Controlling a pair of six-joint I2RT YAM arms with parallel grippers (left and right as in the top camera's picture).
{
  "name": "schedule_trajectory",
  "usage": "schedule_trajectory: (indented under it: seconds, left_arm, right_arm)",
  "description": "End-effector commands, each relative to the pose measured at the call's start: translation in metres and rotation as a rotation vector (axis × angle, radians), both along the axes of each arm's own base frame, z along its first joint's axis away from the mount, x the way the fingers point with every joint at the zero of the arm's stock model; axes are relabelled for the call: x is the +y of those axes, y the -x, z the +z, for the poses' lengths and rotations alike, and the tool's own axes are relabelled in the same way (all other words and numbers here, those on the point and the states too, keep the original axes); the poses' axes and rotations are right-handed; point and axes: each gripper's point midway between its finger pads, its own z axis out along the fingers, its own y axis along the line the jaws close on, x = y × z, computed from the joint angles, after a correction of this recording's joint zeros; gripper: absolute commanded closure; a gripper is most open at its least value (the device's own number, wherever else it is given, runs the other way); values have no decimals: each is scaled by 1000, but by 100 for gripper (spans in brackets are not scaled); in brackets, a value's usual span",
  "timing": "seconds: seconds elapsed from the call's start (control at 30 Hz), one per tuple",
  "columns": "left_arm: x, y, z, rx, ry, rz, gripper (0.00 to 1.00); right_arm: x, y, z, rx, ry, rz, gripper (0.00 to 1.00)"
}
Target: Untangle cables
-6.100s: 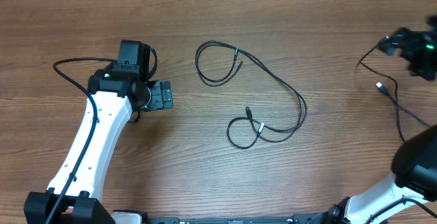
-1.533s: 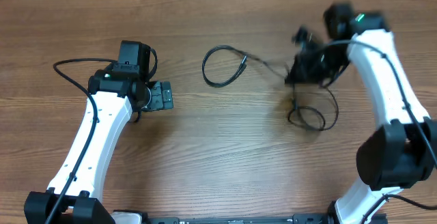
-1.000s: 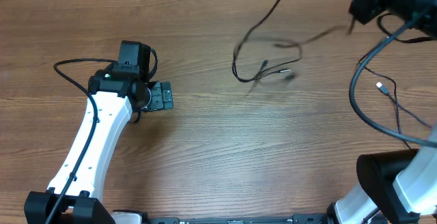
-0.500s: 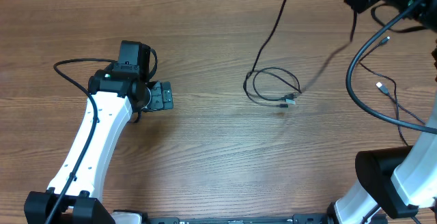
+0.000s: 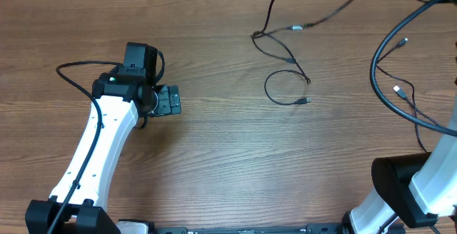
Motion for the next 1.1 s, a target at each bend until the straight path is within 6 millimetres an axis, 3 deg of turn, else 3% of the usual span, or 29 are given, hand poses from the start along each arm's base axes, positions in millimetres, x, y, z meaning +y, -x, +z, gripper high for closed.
schedule_trajectory:
  seconds: [0.0,0.13,0.23,0.6,0.77,0.9,0.93,1.07]
  left_arm:
    - [0,0,-1,3,-2,-18,0]
    - [0,0,-1,3,-2,-18,0]
    - [0,0,-1,3,-2,-18,1]
    - [0,0,-1,1,-3,-18,0]
    - [-4,-14,4,-57,20,-8,1]
    - [-35,-24,9,-93,214,7,0]
    - [-60,-29,16,-110,351,-39,0]
    - [-124,-40,34,-130,653,-158,0]
  right_arm:
    - [-6,-31,-40,128,46,-64,96]
    - [-9,-63,-103,319,105,-95,96]
    - [-11,-81,-129,386,119,-122,96]
    - [-24,-90,-131,381,130,-208,96]
    - [-24,-89,-134,395,133,-208,96]
    - [-24,-89,-136,383,168,-202,96]
    - [-24,-89,-136,380,171,-202,96]
    - [-24,-89,-135,375,167,-202,96]
